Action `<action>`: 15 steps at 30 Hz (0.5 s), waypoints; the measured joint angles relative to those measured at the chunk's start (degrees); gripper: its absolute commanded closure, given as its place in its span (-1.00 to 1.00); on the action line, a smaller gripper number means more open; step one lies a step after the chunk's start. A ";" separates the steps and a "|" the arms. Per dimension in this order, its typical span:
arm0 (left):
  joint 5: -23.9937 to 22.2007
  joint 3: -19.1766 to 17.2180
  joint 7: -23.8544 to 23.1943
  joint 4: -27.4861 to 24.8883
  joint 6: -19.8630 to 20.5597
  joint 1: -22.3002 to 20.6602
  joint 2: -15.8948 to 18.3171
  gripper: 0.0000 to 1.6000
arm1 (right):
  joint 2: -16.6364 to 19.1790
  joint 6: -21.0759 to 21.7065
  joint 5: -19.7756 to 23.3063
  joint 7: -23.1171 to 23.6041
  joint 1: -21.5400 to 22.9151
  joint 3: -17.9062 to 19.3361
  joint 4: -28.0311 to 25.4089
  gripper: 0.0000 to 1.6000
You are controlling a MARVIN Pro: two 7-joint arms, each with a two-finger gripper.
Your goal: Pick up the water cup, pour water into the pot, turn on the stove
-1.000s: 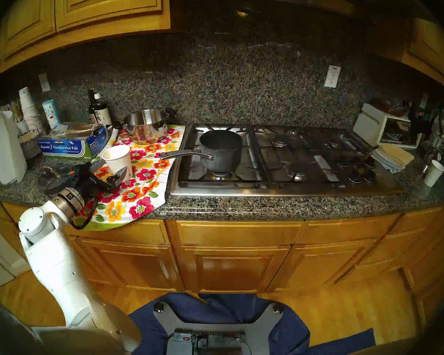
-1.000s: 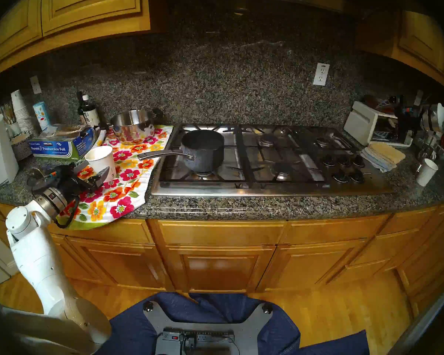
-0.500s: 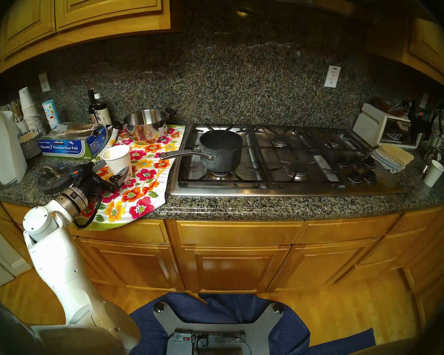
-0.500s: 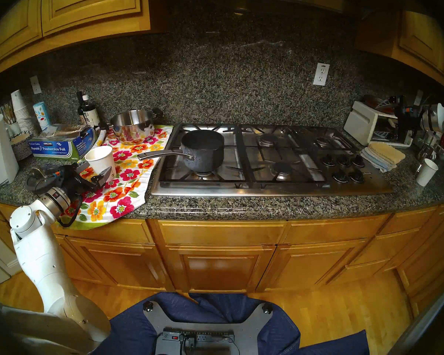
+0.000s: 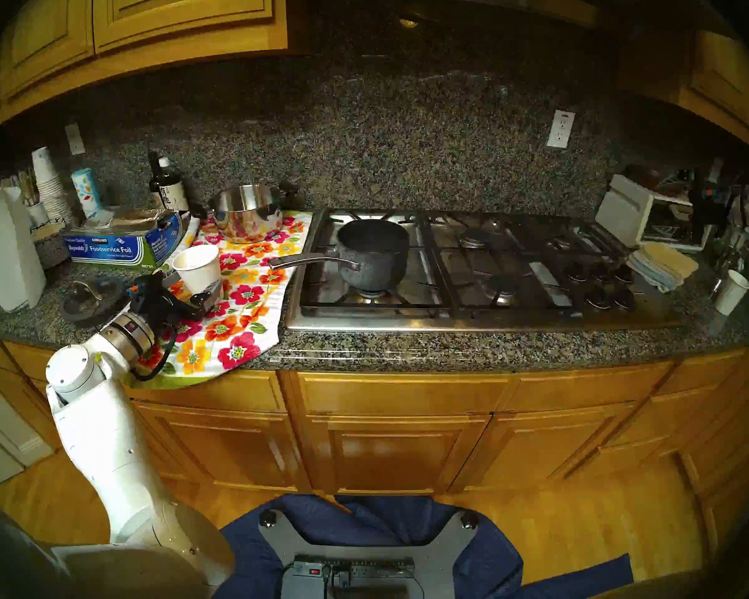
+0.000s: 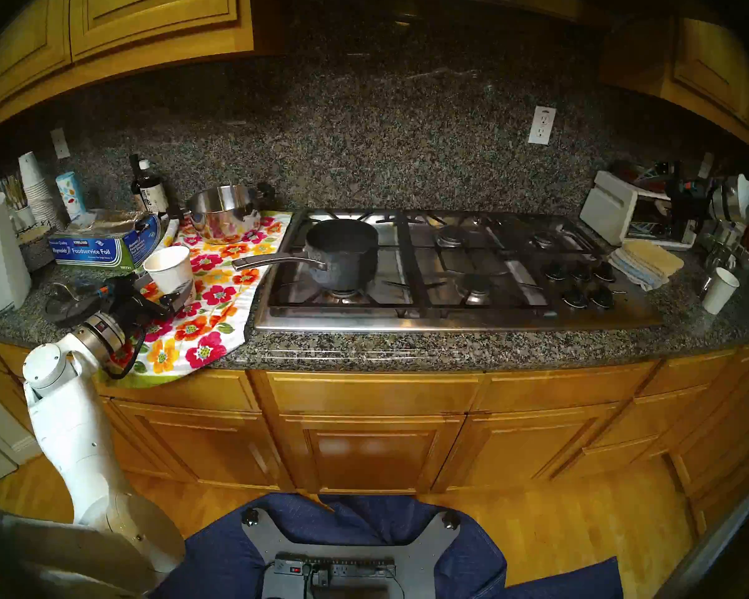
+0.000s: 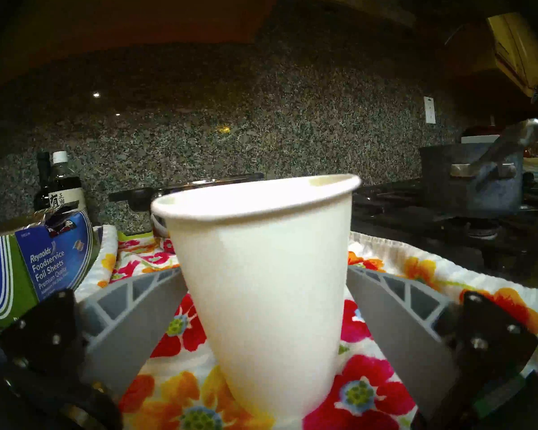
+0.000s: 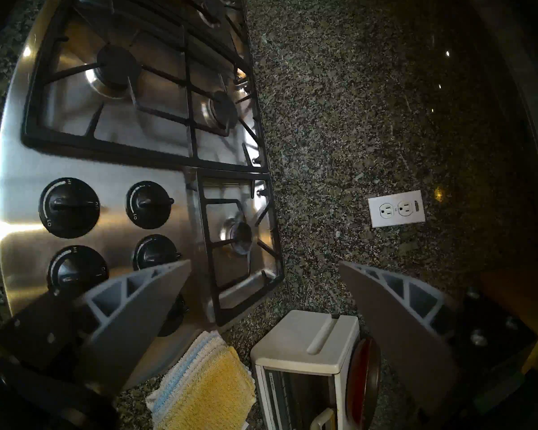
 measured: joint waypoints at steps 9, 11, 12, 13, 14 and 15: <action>0.04 0.88 0.49 0.73 -0.10 -0.37 0.28 -0.92 | 0.00 -0.01 0.01 0.01 -0.01 0.00 0.01 -1.00; 0.04 1.02 0.55 0.89 -0.11 -0.42 0.38 -0.79 | 0.00 -0.01 0.01 0.01 -0.01 0.00 0.01 -1.00; 0.04 1.11 0.58 1.01 -0.12 -0.45 0.46 -0.73 | 0.00 -0.01 0.01 0.01 -0.01 0.00 0.01 -1.00; 0.04 1.14 0.59 1.06 -0.13 -0.46 0.50 -0.69 | 0.00 -0.01 0.01 0.01 -0.01 0.00 0.01 -1.00; 0.04 1.21 0.62 1.17 -0.15 -0.48 0.57 -0.62 | 0.00 -0.01 0.01 0.01 -0.01 0.00 0.01 -1.00; 0.04 1.24 0.65 1.23 -0.17 -0.50 0.63 -0.58 | 0.00 -0.01 0.01 0.01 -0.01 0.00 0.01 -1.00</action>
